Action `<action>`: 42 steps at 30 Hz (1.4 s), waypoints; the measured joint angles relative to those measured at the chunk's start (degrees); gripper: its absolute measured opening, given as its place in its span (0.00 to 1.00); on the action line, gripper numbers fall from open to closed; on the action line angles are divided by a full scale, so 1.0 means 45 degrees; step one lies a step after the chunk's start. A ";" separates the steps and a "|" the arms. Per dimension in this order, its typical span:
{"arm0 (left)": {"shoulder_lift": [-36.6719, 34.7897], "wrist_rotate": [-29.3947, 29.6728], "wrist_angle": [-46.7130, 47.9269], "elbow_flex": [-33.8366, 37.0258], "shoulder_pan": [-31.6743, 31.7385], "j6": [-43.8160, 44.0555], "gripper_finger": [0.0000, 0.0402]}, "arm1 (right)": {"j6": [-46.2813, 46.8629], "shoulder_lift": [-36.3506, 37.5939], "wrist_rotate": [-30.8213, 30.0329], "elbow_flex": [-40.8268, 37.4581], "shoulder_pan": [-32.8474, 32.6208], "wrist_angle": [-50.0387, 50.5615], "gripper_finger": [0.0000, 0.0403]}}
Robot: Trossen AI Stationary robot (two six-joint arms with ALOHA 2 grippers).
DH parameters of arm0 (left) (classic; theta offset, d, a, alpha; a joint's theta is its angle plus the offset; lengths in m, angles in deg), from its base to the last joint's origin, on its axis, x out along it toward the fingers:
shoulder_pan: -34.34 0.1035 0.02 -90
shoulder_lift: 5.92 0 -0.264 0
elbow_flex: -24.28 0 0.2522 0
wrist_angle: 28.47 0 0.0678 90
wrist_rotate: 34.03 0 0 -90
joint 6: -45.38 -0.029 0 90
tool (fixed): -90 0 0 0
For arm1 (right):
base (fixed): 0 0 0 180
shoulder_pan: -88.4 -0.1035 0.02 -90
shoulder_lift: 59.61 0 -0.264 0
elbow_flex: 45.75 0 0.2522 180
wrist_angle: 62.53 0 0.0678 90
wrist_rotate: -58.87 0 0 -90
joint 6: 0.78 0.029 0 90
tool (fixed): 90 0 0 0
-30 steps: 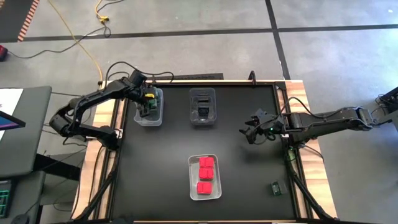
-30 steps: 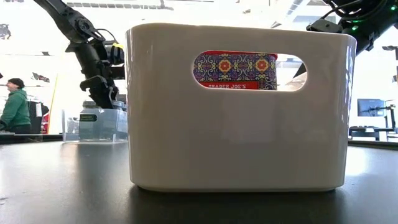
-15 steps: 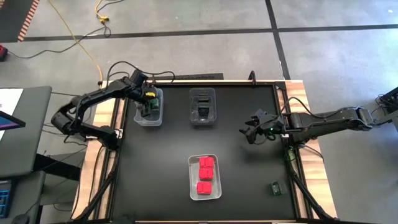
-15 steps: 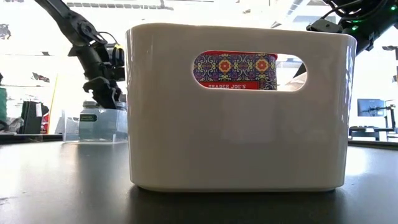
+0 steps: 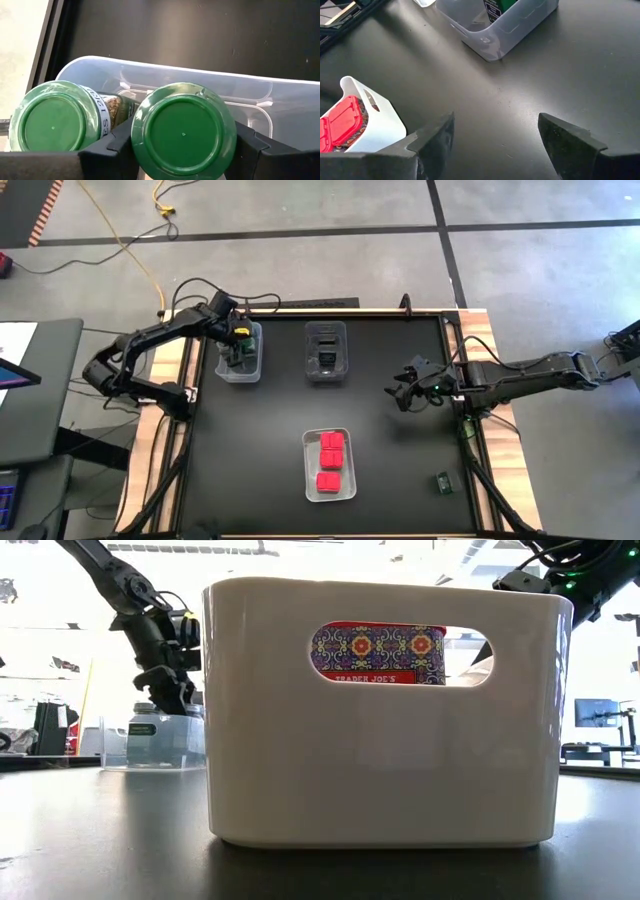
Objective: Sort spices by type
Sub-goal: Put the green seasoning bottle into the transparent bin
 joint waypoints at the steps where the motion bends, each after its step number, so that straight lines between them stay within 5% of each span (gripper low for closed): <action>1: 0.0000 0.0023 0.0014 0.0000 0.0000 -0.0078 0.50 | 0.0000 0.0001 0.0000 0.0000 0.0000 0.0000 0.78; 42: -0.0291 0.0032 0.0206 0.0034 0.0047 -0.0797 0.50 | 0.0000 -0.0002 0.0000 0.0000 0.0010 -0.0023 0.78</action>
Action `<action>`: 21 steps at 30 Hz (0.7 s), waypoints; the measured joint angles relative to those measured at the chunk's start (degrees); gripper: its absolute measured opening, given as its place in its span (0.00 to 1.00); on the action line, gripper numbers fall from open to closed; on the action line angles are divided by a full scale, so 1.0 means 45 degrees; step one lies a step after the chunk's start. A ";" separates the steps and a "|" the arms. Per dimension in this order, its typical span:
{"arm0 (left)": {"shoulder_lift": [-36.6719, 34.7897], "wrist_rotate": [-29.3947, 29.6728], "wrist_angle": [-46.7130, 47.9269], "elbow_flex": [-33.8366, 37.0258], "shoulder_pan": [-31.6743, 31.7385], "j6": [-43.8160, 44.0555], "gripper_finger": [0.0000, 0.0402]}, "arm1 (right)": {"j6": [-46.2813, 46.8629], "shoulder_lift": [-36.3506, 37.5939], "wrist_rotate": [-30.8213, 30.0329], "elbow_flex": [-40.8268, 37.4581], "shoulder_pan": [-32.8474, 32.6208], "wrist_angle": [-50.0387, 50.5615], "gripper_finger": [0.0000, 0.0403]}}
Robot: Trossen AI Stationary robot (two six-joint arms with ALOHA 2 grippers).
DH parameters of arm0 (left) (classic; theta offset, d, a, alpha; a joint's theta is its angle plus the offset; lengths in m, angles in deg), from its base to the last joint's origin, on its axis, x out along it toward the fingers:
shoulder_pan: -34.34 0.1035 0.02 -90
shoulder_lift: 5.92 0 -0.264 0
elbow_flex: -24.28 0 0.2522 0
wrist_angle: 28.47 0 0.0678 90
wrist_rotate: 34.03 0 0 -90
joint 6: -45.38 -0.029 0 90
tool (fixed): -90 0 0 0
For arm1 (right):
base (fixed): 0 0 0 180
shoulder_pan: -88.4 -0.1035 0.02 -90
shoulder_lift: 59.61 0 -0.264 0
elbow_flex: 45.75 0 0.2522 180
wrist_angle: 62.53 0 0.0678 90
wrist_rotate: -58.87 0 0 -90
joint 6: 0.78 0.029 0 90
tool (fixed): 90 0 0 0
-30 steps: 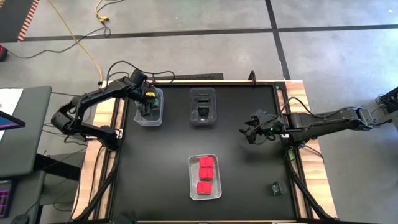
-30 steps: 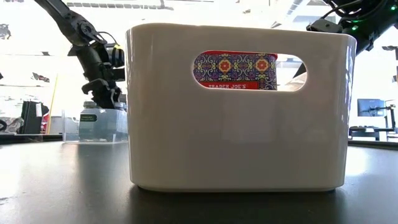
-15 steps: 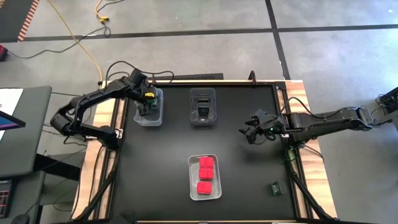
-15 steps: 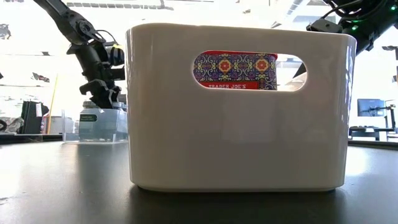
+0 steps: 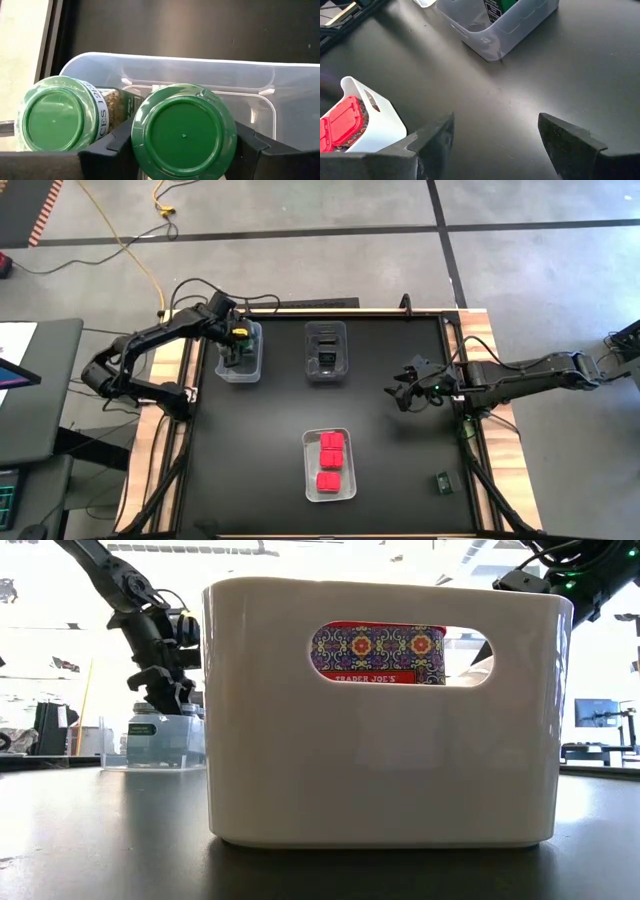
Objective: Sort spices by type
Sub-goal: Put the green seasoning bottle into the transparent bin
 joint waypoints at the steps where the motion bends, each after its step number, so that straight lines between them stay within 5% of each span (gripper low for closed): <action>1: 0.0000 0.0000 0.0014 0.0000 0.0000 0.0002 0.50 | 0.0000 0.0000 0.0000 0.0000 0.0000 -0.0030 0.78; 13: -0.0001 0.0159 0.0073 -0.0001 0.0026 0.0021 0.51 | 0.0010 0.0001 0.0000 0.0000 0.0000 -0.0181 0.78; 21: 0.0000 0.0534 0.0103 -0.0014 0.0031 0.0029 0.62 | 0.0010 0.0005 0.0000 0.0000 0.0000 -0.0176 0.78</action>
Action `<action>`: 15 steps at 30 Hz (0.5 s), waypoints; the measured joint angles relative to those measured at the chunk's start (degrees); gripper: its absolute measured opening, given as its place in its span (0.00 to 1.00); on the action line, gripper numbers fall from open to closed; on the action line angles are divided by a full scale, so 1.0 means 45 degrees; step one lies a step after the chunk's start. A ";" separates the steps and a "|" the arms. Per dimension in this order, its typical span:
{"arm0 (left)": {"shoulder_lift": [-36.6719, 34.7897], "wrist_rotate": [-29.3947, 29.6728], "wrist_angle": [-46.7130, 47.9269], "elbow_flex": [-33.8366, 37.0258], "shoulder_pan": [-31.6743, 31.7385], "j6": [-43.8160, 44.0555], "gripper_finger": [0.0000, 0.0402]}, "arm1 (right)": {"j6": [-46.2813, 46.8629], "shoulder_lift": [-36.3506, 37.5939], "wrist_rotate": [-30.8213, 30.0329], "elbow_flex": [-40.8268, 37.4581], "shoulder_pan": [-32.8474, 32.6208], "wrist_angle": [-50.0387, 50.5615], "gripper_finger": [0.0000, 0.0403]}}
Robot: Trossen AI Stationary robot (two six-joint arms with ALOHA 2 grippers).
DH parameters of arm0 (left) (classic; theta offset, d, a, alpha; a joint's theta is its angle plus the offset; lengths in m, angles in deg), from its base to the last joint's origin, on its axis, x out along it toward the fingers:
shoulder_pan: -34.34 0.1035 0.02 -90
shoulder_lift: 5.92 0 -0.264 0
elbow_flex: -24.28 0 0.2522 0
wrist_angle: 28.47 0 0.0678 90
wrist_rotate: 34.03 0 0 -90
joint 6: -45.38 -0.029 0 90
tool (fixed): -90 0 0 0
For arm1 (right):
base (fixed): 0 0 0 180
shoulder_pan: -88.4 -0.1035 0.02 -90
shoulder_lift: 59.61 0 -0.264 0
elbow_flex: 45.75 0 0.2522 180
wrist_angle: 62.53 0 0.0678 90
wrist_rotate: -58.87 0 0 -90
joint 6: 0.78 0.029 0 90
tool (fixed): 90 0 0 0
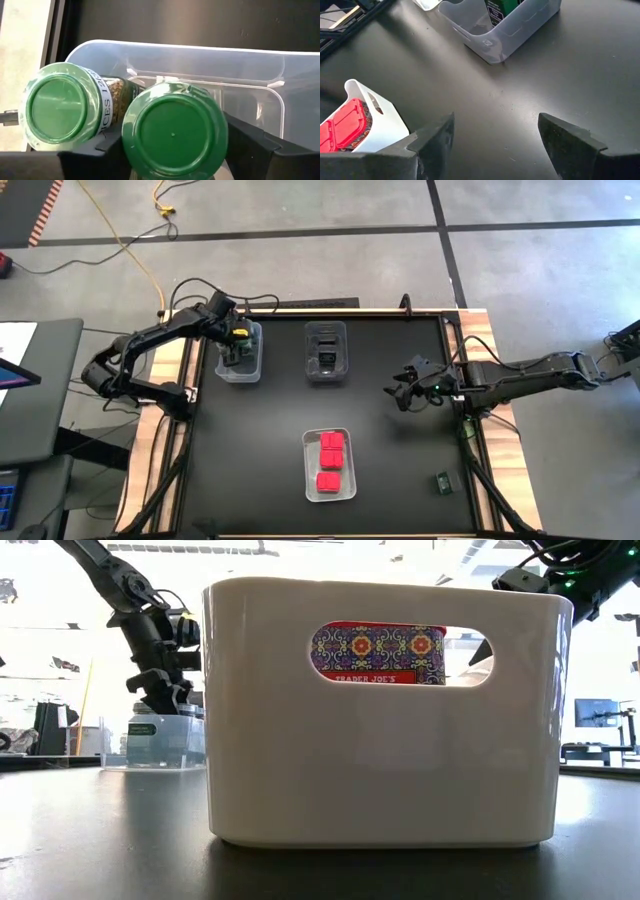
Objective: Sort spices by type
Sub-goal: Put the green seasoning bottle into the transparent bin
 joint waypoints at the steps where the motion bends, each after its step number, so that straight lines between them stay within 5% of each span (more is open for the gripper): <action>1: 0.0000 -0.0003 -0.0002 0.0004 0.0000 0.0000 0.63 | 0.0000 -0.0004 0.0000 0.0000 0.0000 0.0000 0.78; 15: -0.0034 -0.0558 -0.0079 -0.0001 -0.0024 0.0581 0.64 | -0.0015 -0.0005 0.0000 0.0000 0.0000 0.0013 0.78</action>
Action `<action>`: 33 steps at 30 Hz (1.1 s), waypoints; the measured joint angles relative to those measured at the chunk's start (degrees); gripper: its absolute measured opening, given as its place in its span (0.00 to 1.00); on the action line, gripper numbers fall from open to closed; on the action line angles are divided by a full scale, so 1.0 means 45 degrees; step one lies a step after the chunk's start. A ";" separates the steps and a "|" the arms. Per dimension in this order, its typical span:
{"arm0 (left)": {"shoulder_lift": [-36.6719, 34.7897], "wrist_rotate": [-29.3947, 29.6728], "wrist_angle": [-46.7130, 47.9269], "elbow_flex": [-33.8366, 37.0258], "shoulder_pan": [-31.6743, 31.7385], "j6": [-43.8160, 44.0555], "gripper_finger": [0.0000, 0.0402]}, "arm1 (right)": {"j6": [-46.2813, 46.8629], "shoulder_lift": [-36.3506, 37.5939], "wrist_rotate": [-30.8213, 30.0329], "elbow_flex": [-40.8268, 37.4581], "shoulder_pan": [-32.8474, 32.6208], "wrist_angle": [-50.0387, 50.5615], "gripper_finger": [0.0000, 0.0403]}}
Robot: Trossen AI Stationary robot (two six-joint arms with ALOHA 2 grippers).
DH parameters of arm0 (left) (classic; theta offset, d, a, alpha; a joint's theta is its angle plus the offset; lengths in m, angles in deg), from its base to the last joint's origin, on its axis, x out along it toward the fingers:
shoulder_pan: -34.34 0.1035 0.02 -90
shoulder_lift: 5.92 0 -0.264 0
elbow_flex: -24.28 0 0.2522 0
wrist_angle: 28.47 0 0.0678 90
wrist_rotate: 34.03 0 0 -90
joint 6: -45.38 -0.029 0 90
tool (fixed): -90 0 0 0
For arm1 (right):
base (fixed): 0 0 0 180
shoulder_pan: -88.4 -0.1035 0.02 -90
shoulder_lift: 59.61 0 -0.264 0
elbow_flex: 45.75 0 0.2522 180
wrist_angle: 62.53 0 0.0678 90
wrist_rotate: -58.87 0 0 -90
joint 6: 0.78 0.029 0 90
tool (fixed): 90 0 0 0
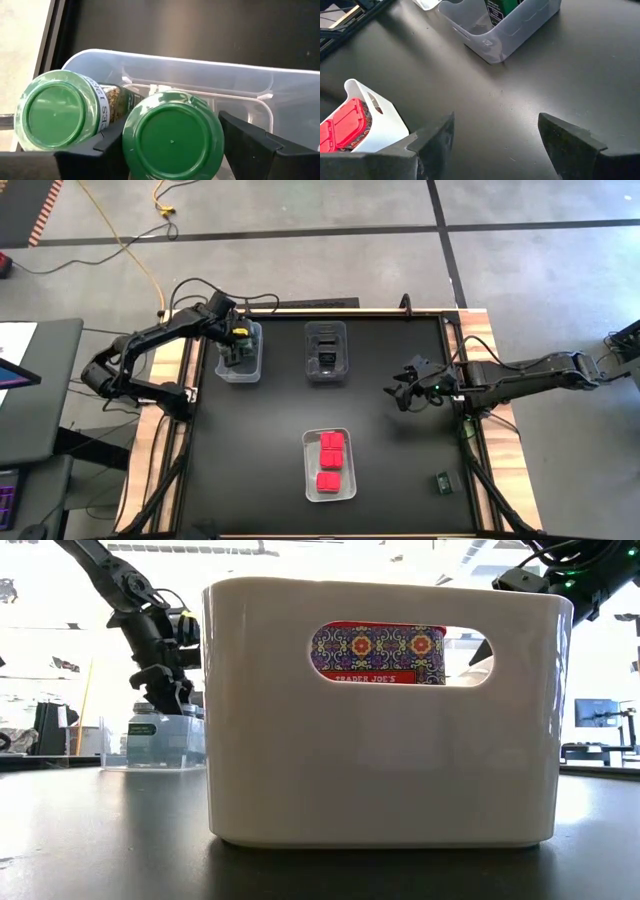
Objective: Sort spices by type
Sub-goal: Put the green seasoning bottle into the transparent bin
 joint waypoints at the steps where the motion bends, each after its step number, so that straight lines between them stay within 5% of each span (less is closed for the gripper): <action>1: 0.0000 -0.0079 0.0002 0.0000 0.0000 0.0016 0.64 | 0.0000 0.0001 0.0000 0.0000 0.0000 -0.0002 0.78; 20: -0.0024 -0.0354 0.0008 -0.0005 -0.0005 0.0041 0.65 | -0.0005 0.0004 0.0000 0.0000 0.0000 0.0003 0.78; 33: -0.2128 0.0095 0.0026 -0.0010 -0.0005 0.0107 0.65 | -0.0005 0.0001 0.0000 0.0000 0.0000 0.0002 0.78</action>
